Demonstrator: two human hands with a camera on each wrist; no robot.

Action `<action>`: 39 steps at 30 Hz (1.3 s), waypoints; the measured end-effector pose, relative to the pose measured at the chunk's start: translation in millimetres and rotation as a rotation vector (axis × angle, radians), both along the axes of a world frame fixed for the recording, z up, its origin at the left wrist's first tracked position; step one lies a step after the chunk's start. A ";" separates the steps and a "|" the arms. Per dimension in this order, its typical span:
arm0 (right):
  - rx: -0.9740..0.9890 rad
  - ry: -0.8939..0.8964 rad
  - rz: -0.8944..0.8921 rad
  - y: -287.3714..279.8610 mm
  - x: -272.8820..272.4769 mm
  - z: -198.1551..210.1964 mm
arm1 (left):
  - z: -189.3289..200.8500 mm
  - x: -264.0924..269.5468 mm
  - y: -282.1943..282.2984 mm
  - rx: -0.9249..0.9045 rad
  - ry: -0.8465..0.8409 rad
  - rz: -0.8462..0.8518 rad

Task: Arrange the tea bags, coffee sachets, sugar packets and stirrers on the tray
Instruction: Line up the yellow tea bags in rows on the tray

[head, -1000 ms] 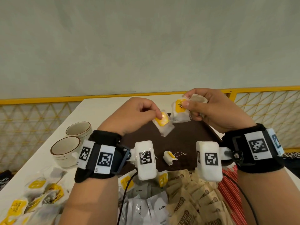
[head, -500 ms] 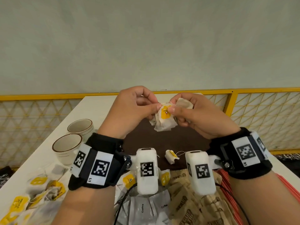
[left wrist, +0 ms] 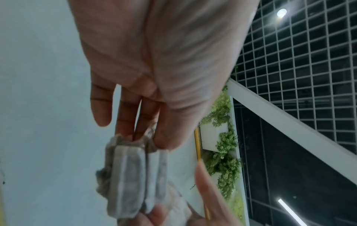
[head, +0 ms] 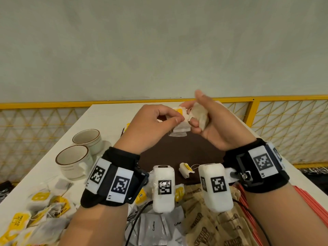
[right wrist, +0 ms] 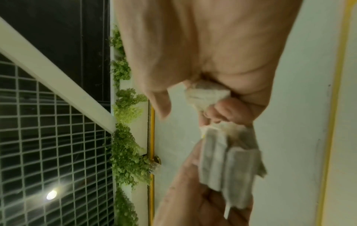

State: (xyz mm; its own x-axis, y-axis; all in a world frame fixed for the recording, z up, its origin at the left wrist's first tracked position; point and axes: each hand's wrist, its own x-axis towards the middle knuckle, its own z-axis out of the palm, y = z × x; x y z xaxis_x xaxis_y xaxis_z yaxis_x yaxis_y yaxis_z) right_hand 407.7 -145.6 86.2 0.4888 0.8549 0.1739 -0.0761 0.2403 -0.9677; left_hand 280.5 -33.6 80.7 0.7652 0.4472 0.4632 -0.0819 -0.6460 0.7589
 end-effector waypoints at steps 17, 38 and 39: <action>-0.009 -0.050 0.076 -8.6 9.9 1.5 | 0.4 -12.2 19.6 0.111 0.139 0.079; -0.064 -0.431 -0.174 6.3 -5.6 -11.9 | 6.2 -18.3 14.3 -0.091 0.108 0.025; -0.059 -0.417 -0.158 7.0 -5.8 -12.1 | 7.0 -19.5 15.6 -0.100 0.099 -0.006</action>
